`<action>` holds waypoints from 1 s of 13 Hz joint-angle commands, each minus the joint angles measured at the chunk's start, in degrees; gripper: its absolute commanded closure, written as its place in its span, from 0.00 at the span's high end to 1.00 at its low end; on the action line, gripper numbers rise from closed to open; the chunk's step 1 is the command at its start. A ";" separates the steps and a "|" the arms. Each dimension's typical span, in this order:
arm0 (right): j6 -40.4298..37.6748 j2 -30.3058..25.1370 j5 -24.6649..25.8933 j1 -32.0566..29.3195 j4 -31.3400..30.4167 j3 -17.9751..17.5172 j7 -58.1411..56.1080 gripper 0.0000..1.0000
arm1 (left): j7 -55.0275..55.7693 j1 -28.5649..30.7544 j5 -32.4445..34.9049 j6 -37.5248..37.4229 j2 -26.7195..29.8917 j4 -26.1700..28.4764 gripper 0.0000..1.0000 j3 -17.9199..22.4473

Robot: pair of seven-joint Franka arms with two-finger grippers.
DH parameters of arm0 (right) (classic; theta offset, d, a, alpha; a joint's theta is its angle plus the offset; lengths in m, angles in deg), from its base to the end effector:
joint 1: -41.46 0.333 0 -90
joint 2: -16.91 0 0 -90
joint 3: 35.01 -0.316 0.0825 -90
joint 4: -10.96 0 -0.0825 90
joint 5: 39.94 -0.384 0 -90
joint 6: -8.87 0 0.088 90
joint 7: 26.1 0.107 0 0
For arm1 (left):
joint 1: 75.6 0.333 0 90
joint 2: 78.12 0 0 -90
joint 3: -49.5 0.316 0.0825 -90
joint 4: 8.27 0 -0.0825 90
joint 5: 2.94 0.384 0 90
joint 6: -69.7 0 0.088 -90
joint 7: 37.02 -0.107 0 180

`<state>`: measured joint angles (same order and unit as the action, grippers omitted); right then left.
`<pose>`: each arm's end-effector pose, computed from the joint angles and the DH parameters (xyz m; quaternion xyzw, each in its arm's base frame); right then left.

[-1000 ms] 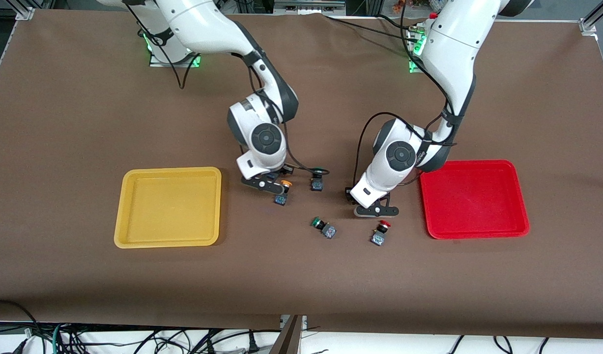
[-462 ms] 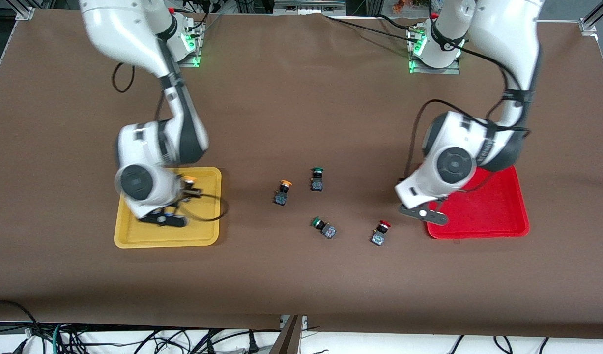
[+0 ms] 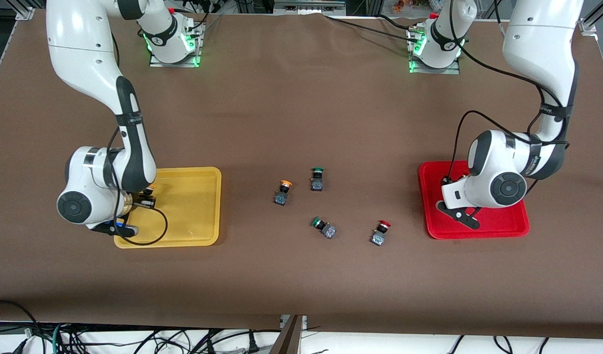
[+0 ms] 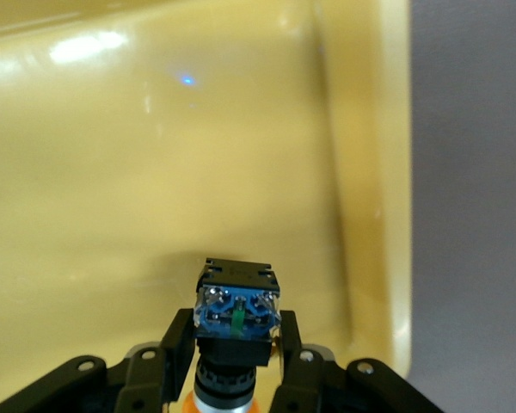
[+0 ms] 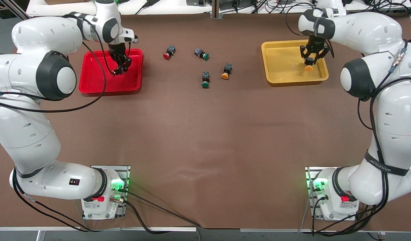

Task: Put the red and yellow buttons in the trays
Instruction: 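Carry the orange button to the yellow tray while the left gripper carries its button, then lower and release the buttons into the trays with both grippers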

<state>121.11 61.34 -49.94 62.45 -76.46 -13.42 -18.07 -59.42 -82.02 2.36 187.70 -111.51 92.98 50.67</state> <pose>0.6734 0.0383 0.2025 0.9840 -0.0885 -0.1375 0.0701 0.6256 -0.0533 0.2129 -0.9528 0.2635 0.1494 0.0210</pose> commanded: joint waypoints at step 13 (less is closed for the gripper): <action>16.83 2.40 -4.14 21.10 7.01 -7.07 43.27 1.00 | 12.81 -8.52 0.50 8.18 -6.85 -20.65 1.00 -6.36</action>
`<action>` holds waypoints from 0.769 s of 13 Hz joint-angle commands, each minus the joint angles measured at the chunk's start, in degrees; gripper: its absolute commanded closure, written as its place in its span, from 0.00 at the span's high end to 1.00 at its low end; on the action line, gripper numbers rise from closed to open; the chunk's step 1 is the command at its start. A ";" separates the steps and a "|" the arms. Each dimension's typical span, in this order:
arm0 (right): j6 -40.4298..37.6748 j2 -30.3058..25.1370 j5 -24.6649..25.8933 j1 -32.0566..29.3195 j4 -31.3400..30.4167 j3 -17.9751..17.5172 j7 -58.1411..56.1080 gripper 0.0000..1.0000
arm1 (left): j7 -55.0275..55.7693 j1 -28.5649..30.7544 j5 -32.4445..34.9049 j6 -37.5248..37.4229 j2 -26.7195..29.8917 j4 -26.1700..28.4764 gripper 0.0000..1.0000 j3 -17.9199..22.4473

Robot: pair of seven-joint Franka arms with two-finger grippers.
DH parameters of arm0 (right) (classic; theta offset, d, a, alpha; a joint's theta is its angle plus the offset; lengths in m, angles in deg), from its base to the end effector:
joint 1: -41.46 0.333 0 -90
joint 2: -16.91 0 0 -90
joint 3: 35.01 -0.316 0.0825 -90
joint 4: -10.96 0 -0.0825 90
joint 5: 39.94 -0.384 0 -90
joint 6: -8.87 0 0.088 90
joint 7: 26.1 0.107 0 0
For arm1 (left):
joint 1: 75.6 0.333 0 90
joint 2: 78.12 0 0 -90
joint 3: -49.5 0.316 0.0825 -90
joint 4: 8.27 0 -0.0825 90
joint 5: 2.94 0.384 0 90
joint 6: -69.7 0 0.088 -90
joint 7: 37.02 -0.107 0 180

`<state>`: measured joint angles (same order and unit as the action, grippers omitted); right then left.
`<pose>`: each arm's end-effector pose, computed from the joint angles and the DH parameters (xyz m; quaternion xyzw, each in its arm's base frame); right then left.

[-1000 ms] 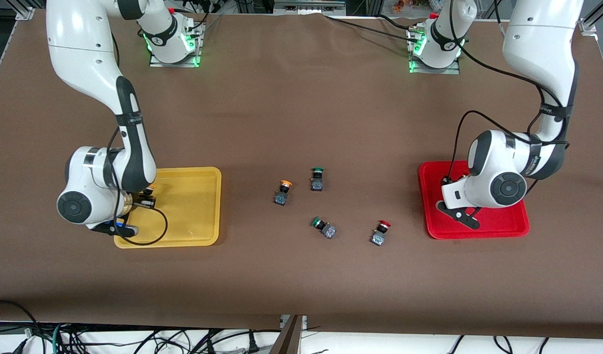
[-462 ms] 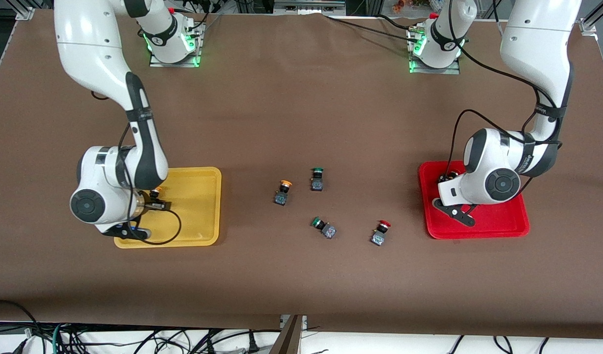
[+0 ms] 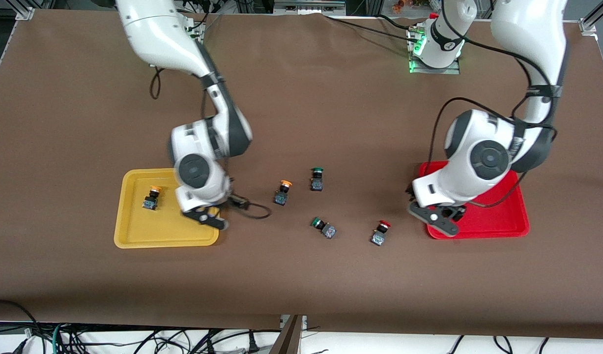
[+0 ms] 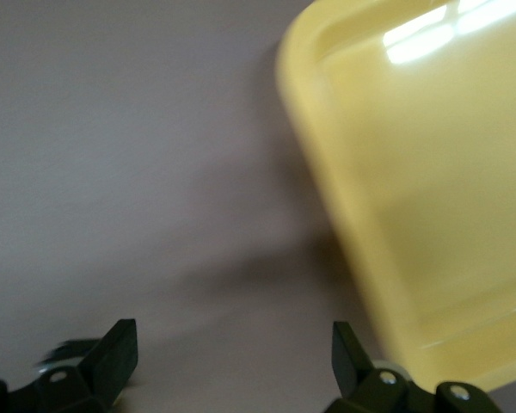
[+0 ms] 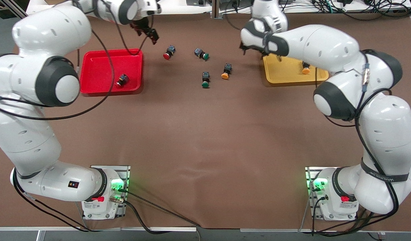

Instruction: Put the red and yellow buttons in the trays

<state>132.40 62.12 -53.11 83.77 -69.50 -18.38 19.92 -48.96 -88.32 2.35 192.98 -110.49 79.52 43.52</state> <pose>0.6330 0.3618 0.2463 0.9799 -0.1994 0.0032 0.0062 0.6736 -0.2119 0.3338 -0.9598 0.2789 -0.0296 0.0099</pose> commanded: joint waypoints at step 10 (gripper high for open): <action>12.95 5.50 -0.89 1.28 0.13 -6.87 6.80 1.00 | 2.36 -2.40 0.51 23.93 -18.61 -5.17 1.00 0.35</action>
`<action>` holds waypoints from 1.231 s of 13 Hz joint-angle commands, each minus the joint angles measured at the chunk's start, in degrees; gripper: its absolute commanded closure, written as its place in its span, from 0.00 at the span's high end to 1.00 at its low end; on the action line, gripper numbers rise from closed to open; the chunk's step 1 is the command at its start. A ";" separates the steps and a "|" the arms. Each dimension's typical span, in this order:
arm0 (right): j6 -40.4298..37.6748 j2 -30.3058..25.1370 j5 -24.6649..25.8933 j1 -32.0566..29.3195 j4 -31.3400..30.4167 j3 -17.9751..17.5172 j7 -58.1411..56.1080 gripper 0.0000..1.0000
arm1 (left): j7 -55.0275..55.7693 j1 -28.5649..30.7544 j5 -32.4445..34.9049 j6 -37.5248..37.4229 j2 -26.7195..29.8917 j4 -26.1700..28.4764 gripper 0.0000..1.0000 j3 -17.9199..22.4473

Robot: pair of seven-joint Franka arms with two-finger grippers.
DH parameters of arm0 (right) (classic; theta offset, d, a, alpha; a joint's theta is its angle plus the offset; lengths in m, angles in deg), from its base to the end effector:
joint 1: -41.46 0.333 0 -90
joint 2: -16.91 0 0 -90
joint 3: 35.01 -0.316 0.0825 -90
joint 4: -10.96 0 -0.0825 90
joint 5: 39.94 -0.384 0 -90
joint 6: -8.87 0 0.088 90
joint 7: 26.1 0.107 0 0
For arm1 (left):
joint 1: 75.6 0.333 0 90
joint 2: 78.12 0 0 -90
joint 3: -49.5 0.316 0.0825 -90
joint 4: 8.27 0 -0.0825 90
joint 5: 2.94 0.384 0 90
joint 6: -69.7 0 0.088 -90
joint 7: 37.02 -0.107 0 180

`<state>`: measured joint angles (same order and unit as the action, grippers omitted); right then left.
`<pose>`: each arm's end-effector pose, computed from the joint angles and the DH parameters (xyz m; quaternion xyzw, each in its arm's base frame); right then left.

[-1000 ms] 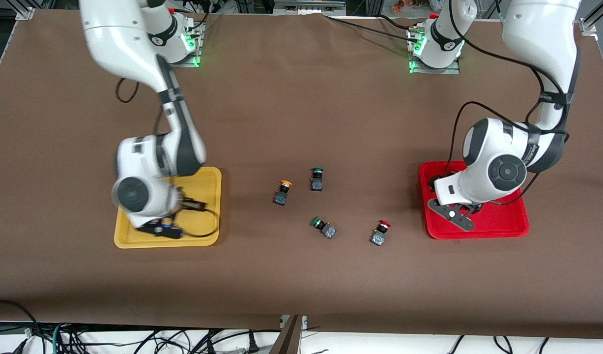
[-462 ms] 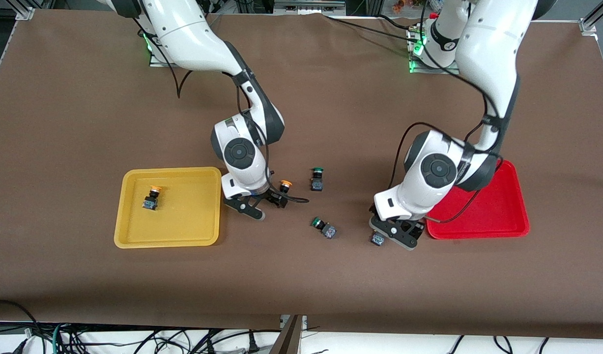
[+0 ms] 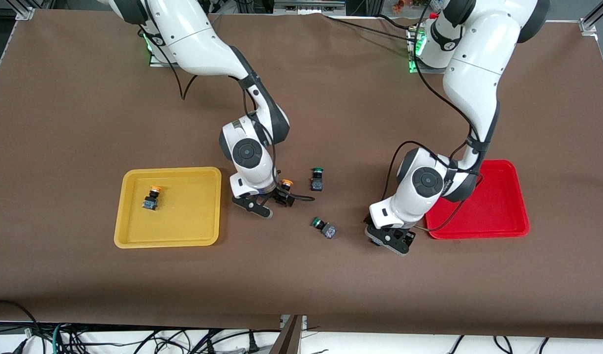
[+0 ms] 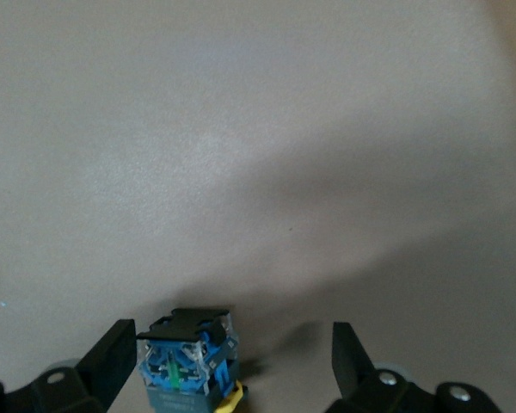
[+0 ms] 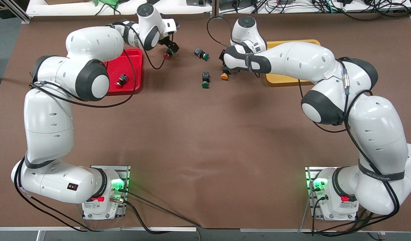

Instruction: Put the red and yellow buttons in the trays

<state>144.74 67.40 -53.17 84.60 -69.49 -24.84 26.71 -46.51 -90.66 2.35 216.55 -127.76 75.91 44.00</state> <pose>0.6030 0.4269 0.1890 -0.9751 0.2148 -0.0255 0.0479 0.6960 -0.2474 0.1861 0.9554 -0.2715 0.1148 0.0160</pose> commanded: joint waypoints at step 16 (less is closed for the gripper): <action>-10.49 -3.37 -0.82 -4.96 1.08 0.37 -16.28 0.00 | -19.73 14.85 1.56 -36.82 13.69 2.12 0.01 0.49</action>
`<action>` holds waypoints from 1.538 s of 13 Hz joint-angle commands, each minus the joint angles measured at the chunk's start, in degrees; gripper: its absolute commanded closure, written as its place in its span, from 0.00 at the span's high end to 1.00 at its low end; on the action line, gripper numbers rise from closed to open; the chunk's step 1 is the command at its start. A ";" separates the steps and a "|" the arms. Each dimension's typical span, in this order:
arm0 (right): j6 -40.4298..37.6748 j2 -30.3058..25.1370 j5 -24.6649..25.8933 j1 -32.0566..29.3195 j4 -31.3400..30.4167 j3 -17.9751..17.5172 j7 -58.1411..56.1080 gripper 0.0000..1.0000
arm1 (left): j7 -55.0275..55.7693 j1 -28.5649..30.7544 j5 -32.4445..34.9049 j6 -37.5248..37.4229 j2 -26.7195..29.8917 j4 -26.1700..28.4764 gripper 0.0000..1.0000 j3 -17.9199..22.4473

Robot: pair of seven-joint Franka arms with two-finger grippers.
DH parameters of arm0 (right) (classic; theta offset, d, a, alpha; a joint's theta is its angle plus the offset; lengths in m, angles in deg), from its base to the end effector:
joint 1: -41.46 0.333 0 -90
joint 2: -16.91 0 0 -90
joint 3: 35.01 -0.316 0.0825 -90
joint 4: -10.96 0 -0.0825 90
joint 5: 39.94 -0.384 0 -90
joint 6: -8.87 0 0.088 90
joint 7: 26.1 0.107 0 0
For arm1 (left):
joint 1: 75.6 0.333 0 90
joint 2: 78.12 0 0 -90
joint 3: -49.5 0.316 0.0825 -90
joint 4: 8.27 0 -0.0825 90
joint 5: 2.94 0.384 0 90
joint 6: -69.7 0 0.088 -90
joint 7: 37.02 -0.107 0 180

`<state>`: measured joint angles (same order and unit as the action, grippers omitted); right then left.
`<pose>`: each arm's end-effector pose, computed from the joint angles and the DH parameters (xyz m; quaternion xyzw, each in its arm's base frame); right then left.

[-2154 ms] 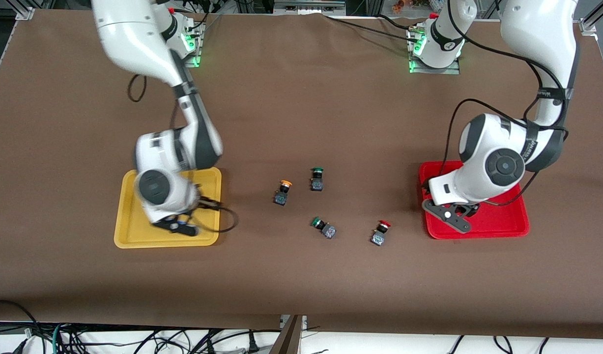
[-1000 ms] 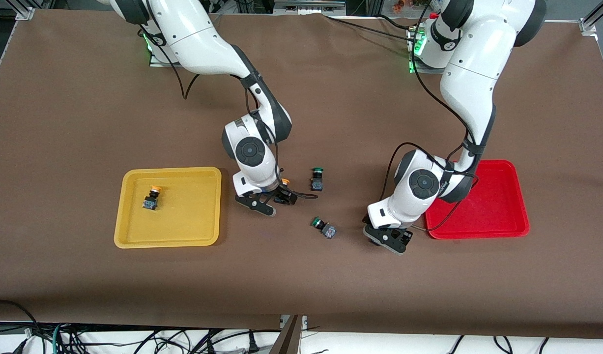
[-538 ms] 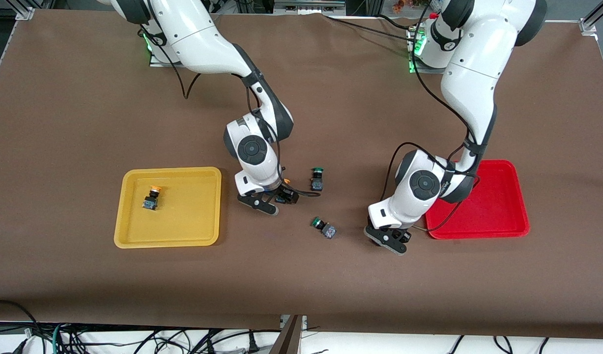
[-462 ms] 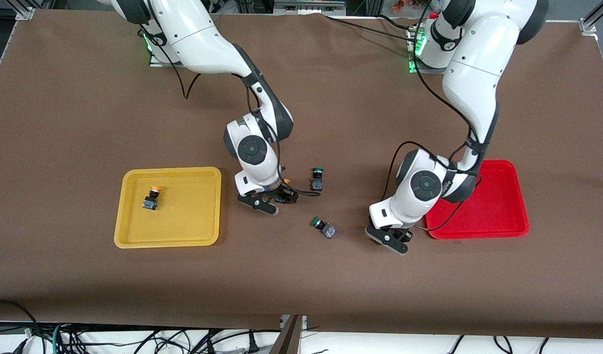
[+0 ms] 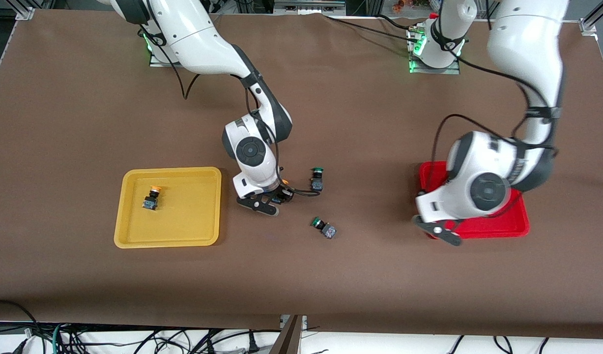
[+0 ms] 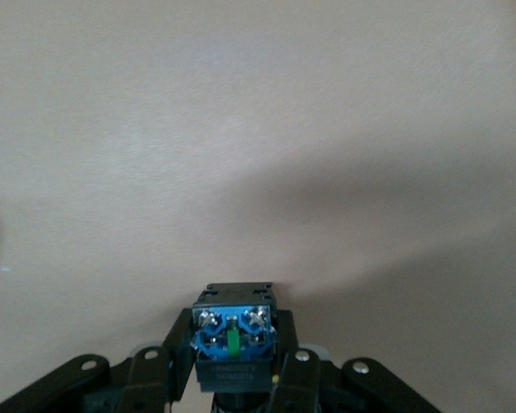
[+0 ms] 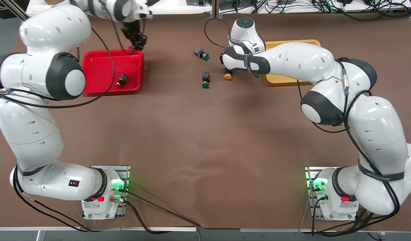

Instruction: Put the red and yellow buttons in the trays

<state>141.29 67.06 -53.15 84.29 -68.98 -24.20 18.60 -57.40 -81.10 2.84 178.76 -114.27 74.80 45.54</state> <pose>0.6061 0.4183 0.1924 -0.9881 0.1501 -0.0132 0.0307 0.6893 -0.0993 0.3040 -0.9581 0.2716 0.0896 0.0167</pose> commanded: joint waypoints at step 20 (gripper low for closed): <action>-45.99 -21.56 4.34 -22.53 5.58 8.44 -43.04 1.00 | 17.42 10.16 0.98 -27.47 21.03 -5.36 1.00 -7.54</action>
<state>101.85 51.41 -49.66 62.00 -63.86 -16.45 -22.86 -48.41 -70.59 2.82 157.30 -92.68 73.62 39.51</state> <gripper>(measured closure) 0.000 0.000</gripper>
